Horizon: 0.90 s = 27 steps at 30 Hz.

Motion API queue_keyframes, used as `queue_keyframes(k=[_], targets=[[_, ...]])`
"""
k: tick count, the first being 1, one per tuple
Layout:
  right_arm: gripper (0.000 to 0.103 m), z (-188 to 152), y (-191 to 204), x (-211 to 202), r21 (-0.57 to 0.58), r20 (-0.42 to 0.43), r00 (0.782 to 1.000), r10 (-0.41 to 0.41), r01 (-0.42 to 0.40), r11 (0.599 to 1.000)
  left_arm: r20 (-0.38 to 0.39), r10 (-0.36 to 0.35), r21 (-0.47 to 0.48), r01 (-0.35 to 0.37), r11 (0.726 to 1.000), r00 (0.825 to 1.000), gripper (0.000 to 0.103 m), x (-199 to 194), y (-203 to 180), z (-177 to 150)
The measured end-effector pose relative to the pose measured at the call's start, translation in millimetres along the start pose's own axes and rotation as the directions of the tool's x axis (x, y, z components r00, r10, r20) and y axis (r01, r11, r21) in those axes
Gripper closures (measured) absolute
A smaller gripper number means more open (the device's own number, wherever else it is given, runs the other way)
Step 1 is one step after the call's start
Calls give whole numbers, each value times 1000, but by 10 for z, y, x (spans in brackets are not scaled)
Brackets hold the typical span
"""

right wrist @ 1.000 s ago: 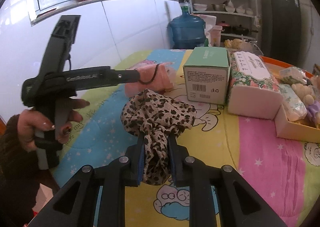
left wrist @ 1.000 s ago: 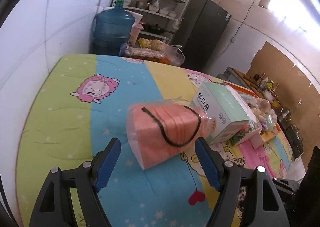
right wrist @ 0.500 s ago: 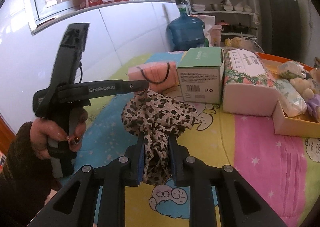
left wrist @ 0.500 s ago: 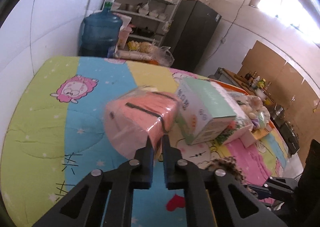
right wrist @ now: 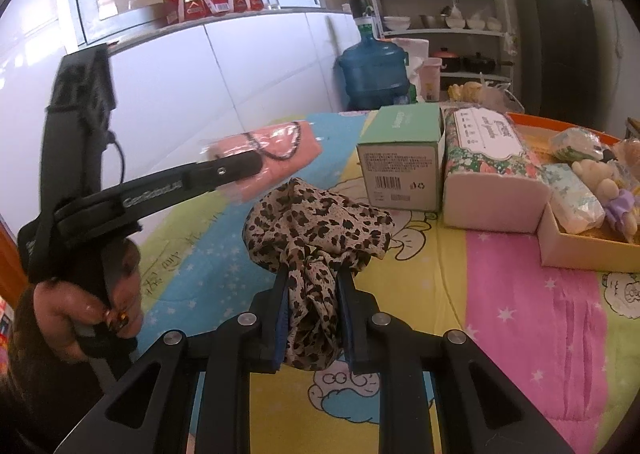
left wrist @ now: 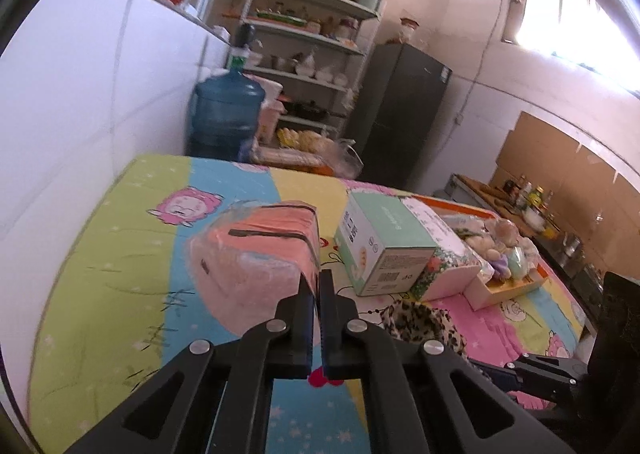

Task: Organize soft objects
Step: 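Carry the pink pouch and leopard scrunchie over the orange box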

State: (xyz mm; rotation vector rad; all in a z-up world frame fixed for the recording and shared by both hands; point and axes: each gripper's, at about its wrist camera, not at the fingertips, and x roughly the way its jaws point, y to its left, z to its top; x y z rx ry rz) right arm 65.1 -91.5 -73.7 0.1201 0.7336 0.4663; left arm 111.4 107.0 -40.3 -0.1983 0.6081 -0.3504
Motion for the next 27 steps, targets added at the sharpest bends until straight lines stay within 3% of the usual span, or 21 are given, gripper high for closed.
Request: queue_keyframes(k=[7, 27], targets=[[80, 10, 41, -206, -9, 56, 998, -10, 11, 1000, 77, 67, 69, -72, 995, 995, 101, -325, -272, -31], [80, 240, -602, -1018, 53, 221, 967, -130, 121, 991, 142, -30, 131, 11, 991, 989, 101, -444, -1214, 46]])
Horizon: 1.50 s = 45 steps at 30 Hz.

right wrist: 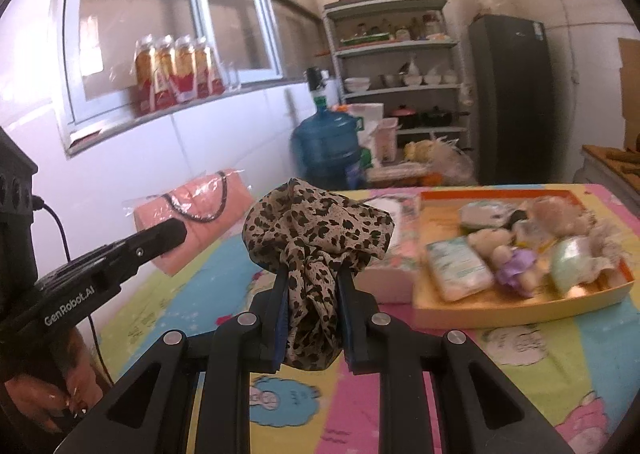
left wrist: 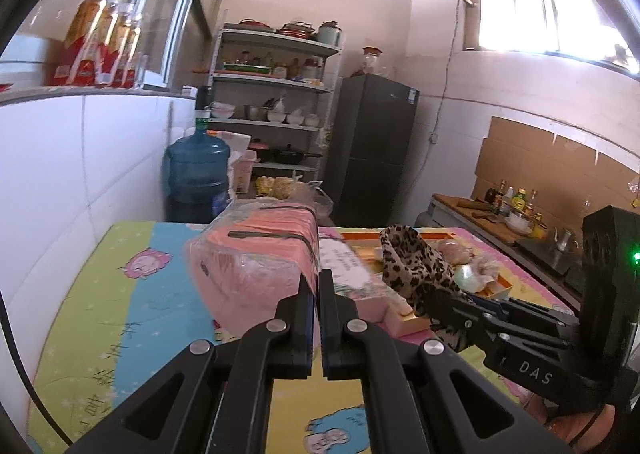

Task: Organize soft objects
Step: 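Carry the pink pouch and leopard scrunchie over the orange box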

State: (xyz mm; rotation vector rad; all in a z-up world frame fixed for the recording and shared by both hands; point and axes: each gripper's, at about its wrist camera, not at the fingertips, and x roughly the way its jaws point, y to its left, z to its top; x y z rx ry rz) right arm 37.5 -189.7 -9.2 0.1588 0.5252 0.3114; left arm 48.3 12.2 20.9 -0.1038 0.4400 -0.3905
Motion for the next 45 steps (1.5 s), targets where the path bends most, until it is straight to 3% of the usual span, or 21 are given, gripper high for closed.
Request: queue_keyframes(k=[16, 34, 45], targets=[[80, 125, -642, -426, 33, 65, 995, -77, 75, 997, -25, -86, 45, 87, 995, 996, 101, 332, -750, 31], [80, 82, -1444, -757, 108, 96, 977, -188, 178, 978, -56, -122, 21, 123, 992, 991, 101, 811, -1237, 14], [80, 74, -1915, -709, 152, 73, 968, -239, 226, 962, -94, -130, 12, 132, 991, 987, 101, 1211, -1480, -8]])
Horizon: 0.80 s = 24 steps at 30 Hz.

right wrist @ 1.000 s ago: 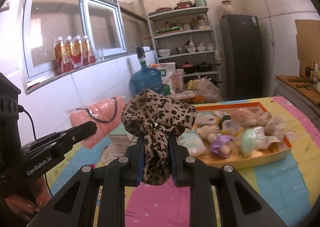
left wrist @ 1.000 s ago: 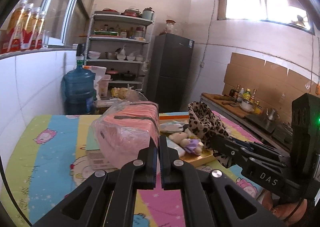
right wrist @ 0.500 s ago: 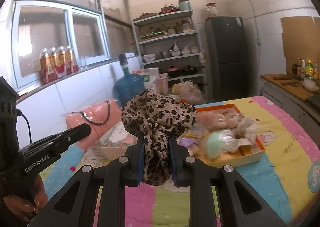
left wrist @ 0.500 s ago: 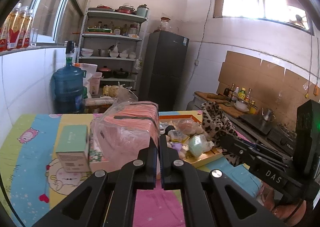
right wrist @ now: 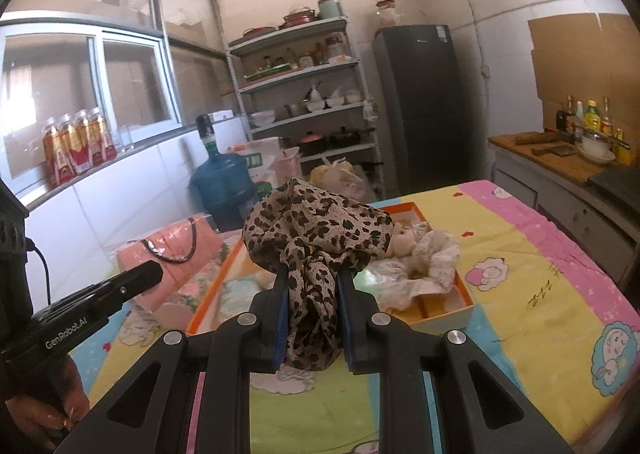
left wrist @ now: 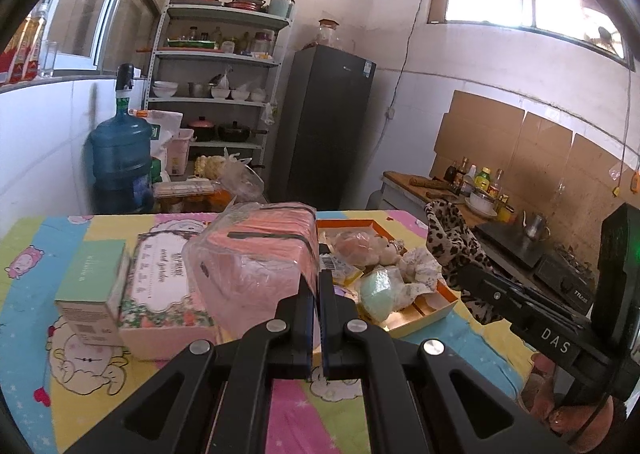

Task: Organize soft objects
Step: 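Carry the pink pouch and leopard scrunchie over the orange box, then lower and open both grippers to drop pouch and scrunchie into box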

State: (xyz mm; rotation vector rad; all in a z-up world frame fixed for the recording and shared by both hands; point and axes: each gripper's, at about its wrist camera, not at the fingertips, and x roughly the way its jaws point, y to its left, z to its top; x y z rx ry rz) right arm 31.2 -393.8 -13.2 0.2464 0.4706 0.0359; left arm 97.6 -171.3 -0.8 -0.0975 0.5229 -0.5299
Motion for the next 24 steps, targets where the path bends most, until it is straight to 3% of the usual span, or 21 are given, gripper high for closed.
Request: queue_keyframes(k=[14, 24], targets=[[80, 54, -405, 448, 27, -58, 998, -26, 27, 999, -68, -25, 10, 26, 1000, 997, 101, 600, -241, -7], [80, 81, -498, 747, 21, -88, 996, -15, 17, 1000, -76, -26, 17, 27, 999, 997, 101, 837, -290, 7]])
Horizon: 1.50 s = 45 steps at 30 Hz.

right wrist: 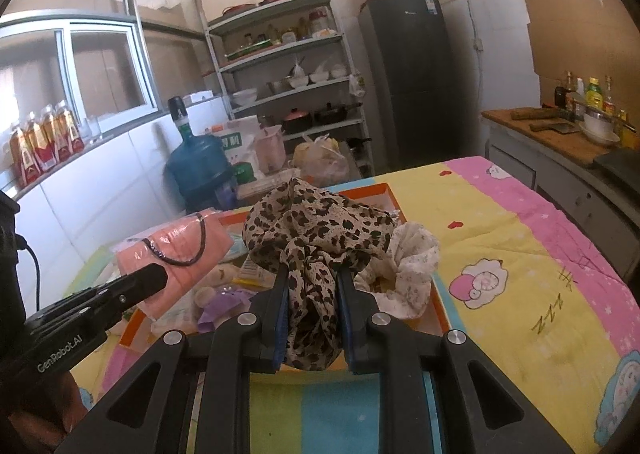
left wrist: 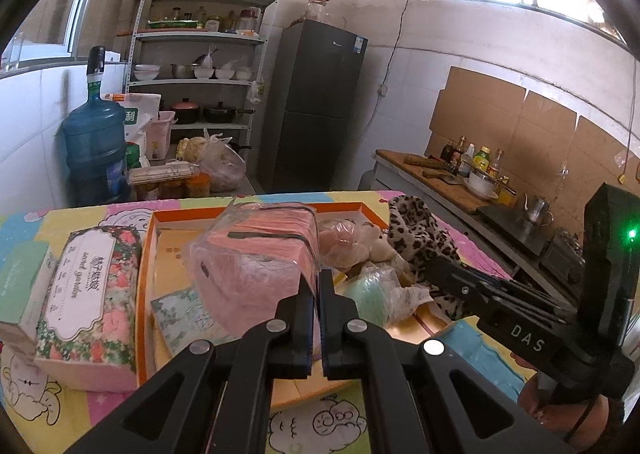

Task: Organize soft objects
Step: 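Lower and open both grippers to drop pouch and scrunchie into box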

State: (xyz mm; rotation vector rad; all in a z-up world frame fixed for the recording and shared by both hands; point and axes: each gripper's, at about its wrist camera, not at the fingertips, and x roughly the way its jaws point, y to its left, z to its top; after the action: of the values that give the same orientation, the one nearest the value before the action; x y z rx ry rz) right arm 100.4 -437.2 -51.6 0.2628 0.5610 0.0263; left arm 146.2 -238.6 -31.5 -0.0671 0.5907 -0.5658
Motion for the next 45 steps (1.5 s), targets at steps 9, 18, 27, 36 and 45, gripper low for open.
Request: queue_keyframes(k=[9, 18, 27, 36, 45], targets=[[80, 31, -53, 243, 4, -27, 1000, 3, -3, 1000, -33, -7, -3, 7, 1000, 999, 101, 202, 11, -7], [80, 26, -86, 419, 5, -58, 998, 3, -3, 1000, -71, -16, -27, 14, 1000, 997, 101, 393, 74, -35], [80, 39, -126, 566, 7, -81, 997, 17, -17, 1000, -104, -24, -49, 19, 999, 994, 101, 557, 149, -52], [68, 36, -148, 577, 23, -78, 996, 41, -40, 999, -109, -19, -51, 13, 999, 994, 96, 600, 176, -59], [44, 20, -121, 483, 25, -54, 998, 39, -37, 999, -80, -4, -48, 0, 999, 997, 37, 502, 170, -36]])
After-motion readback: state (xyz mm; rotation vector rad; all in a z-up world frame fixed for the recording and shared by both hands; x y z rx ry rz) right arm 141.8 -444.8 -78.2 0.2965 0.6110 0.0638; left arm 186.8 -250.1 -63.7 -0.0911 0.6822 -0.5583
